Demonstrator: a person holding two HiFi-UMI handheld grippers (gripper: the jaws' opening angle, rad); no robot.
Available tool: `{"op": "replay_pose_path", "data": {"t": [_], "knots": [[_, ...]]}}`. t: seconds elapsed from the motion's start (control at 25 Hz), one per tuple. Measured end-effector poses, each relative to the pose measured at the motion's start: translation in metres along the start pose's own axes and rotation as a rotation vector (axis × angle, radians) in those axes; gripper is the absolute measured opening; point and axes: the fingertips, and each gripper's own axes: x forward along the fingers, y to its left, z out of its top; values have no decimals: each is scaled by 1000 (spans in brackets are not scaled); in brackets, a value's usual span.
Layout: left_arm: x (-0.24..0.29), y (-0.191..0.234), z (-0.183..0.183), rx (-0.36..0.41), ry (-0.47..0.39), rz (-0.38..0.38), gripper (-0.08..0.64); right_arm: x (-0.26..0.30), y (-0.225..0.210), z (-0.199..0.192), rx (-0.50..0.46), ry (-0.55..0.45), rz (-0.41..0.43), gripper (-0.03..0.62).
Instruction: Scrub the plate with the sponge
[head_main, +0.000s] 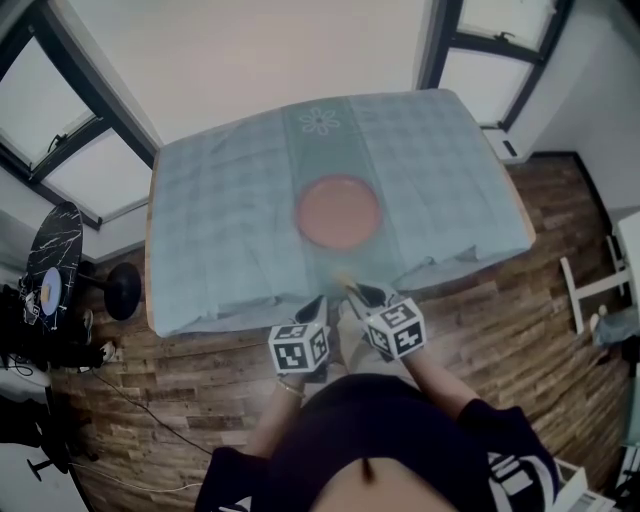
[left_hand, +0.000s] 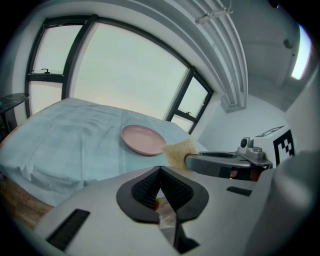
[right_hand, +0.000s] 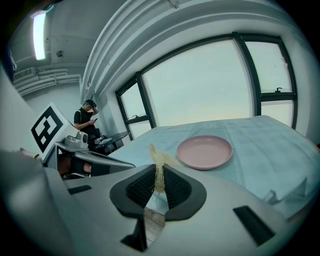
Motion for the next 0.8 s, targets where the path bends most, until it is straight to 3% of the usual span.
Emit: {"op": "replay_pose_path", "data": {"t": [0.2,0.8], "knots": [[-19,-4,-13,-36,-18,-17,9,-17,21,-13,12,-23,1,38],[-38,-6,-30,-25,-29,-28,9,-27,43,-20,9,-35,4,38]]}}
